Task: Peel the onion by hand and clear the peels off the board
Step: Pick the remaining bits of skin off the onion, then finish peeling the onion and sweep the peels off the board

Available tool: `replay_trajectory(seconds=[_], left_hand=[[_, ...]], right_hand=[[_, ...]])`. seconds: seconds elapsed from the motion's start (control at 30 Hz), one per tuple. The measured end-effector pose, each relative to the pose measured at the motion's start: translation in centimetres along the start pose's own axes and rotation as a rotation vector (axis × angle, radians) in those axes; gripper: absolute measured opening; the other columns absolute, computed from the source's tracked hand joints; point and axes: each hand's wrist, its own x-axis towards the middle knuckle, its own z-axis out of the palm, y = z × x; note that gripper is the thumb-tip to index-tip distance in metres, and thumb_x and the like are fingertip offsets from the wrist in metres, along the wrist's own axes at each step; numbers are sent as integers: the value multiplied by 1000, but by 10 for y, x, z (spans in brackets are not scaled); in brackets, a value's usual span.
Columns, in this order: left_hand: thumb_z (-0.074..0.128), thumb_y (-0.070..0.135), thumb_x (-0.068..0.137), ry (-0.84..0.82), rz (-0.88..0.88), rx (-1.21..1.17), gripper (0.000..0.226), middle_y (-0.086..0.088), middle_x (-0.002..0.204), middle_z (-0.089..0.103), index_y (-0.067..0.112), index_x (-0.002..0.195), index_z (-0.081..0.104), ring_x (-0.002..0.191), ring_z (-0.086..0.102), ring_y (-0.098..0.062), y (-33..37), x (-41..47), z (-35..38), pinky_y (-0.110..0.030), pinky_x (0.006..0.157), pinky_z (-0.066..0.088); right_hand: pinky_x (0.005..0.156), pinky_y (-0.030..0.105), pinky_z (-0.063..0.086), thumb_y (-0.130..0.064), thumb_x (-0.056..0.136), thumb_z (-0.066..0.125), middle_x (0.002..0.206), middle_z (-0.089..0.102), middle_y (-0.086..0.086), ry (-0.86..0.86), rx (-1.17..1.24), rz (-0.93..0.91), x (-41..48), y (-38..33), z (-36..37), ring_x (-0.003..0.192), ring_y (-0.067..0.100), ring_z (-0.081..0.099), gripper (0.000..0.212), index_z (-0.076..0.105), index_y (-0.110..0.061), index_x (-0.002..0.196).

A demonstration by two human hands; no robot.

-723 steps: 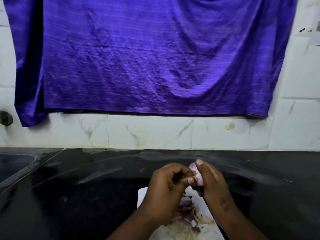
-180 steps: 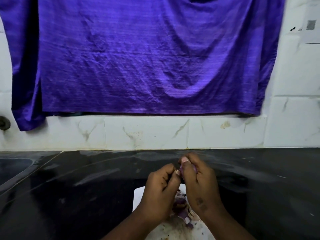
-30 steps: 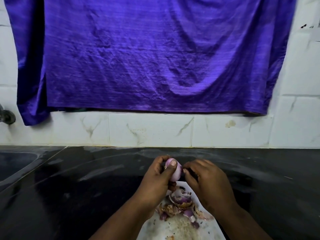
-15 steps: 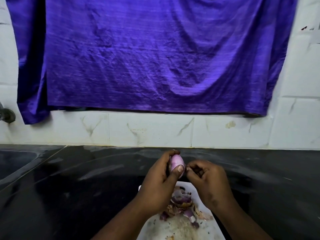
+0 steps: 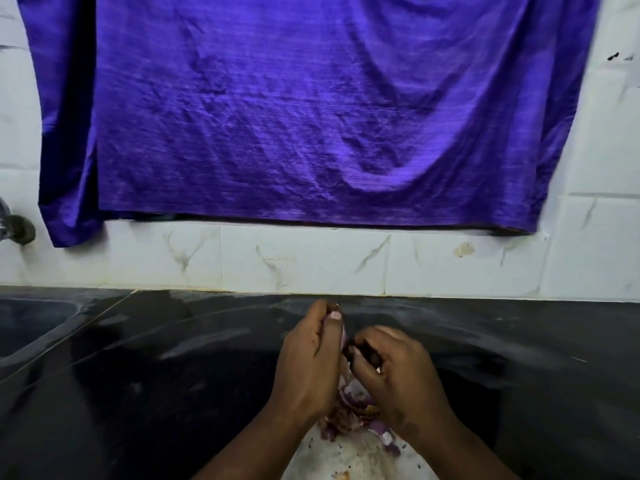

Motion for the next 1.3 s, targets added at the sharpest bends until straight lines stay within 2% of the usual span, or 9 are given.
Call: replay_trajectory(seconds=[0.13,0.4,0.53,0.6,0.77,0.9,1.0,1.17,1.3], left_hand=[[40,56,103,79,17,76,42,0,68,63,25,79,55,62,61,-14,1,5,1,-42,59,51],[38,46,100,83,-4,88,41,-5,66,63,19,74,56,62,61,-21,6,6,3,-46,60,49],[38,46,101,80,17,100,40,-2,65,62,21,75,54,59,58,-17,5,3,4,-41,56,46],[36,49,102,109,28,114,42,-1,64,60,21,76,54,57,57,-14,4,3,4,-39,55,44],[34,51,102,135,41,126,44,-1,66,61,22,78,56,62,60,-17,1,6,5,-43,57,47],[37,44,105,88,6,195,39,3,61,56,23,75,51,56,53,-9,0,3,9,-33,53,40],[39,41,106,92,-27,215,39,3,60,56,23,73,50,54,52,-7,6,2,13,-29,52,37],[39,39,108,74,-122,204,42,-4,66,63,16,77,55,65,63,-20,19,-5,15,-40,60,49],[38,40,108,46,-135,183,45,-4,68,65,13,77,57,69,64,-23,32,-13,13,-42,66,52]], right_hand=[[60,33,44,-24,83,63,72,58,-8,35,-66,-12,-1,-6,5,70,11,52,10,63,-18,75],[61,39,48,-25,83,62,72,59,-6,57,-93,-26,-3,-6,4,71,14,54,12,63,-17,75],[57,34,42,-33,85,54,69,47,-12,21,-132,-2,-2,-8,6,67,9,44,18,50,-22,71],[57,32,38,-38,84,48,68,46,-12,-21,-82,28,-1,-9,7,64,7,43,20,47,-24,70],[57,35,43,-35,81,55,68,55,-4,-14,198,128,-2,-7,8,63,15,54,19,57,-20,69],[55,21,31,-23,82,65,68,42,-16,-57,-71,-17,-2,-3,4,63,3,40,25,43,-26,70],[56,25,32,-20,83,69,71,40,-18,-44,-165,-29,2,-3,-3,68,5,40,29,44,-28,71],[59,32,41,-36,82,49,71,47,-16,-124,-165,61,-9,-15,-16,70,8,49,14,52,-27,72],[54,19,30,-31,79,55,63,43,-15,-225,-5,59,-16,-31,-45,61,0,45,15,45,-32,68]])
